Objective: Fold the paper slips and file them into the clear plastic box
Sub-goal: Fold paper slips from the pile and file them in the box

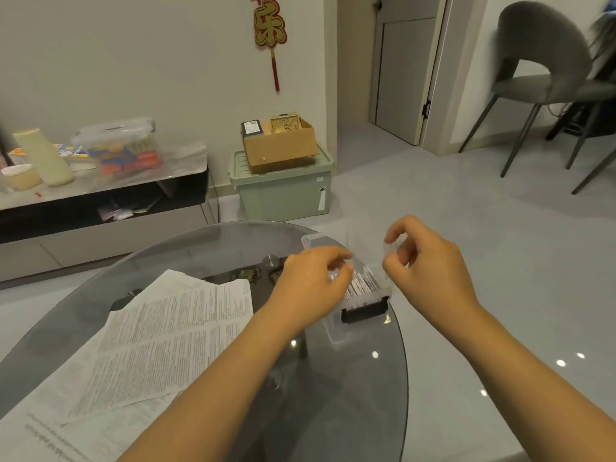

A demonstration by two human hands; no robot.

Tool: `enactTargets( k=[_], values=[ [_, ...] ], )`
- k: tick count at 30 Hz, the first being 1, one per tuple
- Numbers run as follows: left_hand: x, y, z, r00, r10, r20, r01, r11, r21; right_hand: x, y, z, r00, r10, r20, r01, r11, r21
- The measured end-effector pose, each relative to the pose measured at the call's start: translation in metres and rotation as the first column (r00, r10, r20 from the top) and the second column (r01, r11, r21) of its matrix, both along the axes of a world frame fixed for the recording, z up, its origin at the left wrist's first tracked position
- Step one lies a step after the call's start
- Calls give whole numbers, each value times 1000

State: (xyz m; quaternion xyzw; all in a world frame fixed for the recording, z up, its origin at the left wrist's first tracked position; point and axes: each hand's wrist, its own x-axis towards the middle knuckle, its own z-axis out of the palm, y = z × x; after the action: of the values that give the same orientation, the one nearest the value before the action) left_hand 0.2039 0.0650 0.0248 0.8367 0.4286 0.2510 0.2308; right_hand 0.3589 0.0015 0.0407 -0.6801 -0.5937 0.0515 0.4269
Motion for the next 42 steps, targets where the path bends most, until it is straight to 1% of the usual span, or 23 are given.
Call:
enactTargets(
  k=[2, 3, 5, 7, 9, 11, 13, 17, 23, 26, 28, 31, 33, 35, 37, 39, 42],
  values=[
    [6, 3, -4, 967, -123, -224, 151, 982, 112, 1, 4, -2, 999, 9, -33, -10, 1000, -22],
    [8, 4, -6, 942, -165, -290, 213, 967, 141, 1, 6, -2, 999, 18, -47, -20, 999, -31],
    [12, 6, -6, 910, -217, -353, 293, 939, 178, 0, 8, -1, 996, 51, -73, -53, 998, -35],
    [16, 10, -9, 887, -254, -387, 343, 922, 180, 1, 8, 0, 994, 72, -86, -74, 997, -15],
    [18, 11, -10, 855, -286, -433, 389, 905, 170, 2, 8, 1, 993, 92, -77, -92, 996, 1],
    [19, 12, -12, 834, -294, -467, 415, 892, 179, 3, 9, 1, 991, 125, -55, -126, 992, -30],
    [17, 14, -14, 834, -291, -469, 422, 884, 200, 5, 12, -1, 991, 134, -25, -135, 988, -79],
    [12, 12, -15, 860, -272, -433, 401, 883, 243, 11, 15, -3, 995, 83, 61, -76, 991, -114],
    [5, 14, -20, 869, -235, -435, 363, 900, 240, 6, 15, -3, 968, 80, 237, -43, 987, -157],
    [4, 12, -20, 879, -235, -415, 354, 905, 237, -5, 18, -6, 930, 80, 358, 2, 975, -223],
    [4, 12, -22, 884, -238, -401, 351, 906, 237, -14, 22, -9, 897, 75, 436, 61, 956, -289],
    [3, 12, -24, 895, -248, -370, 349, 907, 237, -23, 28, -5, 806, 69, 587, 188, 912, -366],
    [3, 11, -25, 900, -251, -357, 348, 906, 240, -24, 29, 1, 765, 83, 639, 232, 890, -392],
    [4, 11, -24, 900, -246, -360, 344, 907, 241, -21, 30, 5, 745, 111, 658, 234, 880, -414],
    [5, 10, -23, 897, -247, -367, 347, 908, 236, -17, 30, 5, 752, 140, 644, 209, 876, -435],
    [6, 10, -21, 887, -253, -386, 355, 909, 219, -12, 27, 4, 810, 134, 571, 181, 869, -460],
    [8, 11, -19, 878, -256, -405, 358, 912, 200, -4, 18, 2, 902, 59, 428, 152, 884, -442]
  ],
)
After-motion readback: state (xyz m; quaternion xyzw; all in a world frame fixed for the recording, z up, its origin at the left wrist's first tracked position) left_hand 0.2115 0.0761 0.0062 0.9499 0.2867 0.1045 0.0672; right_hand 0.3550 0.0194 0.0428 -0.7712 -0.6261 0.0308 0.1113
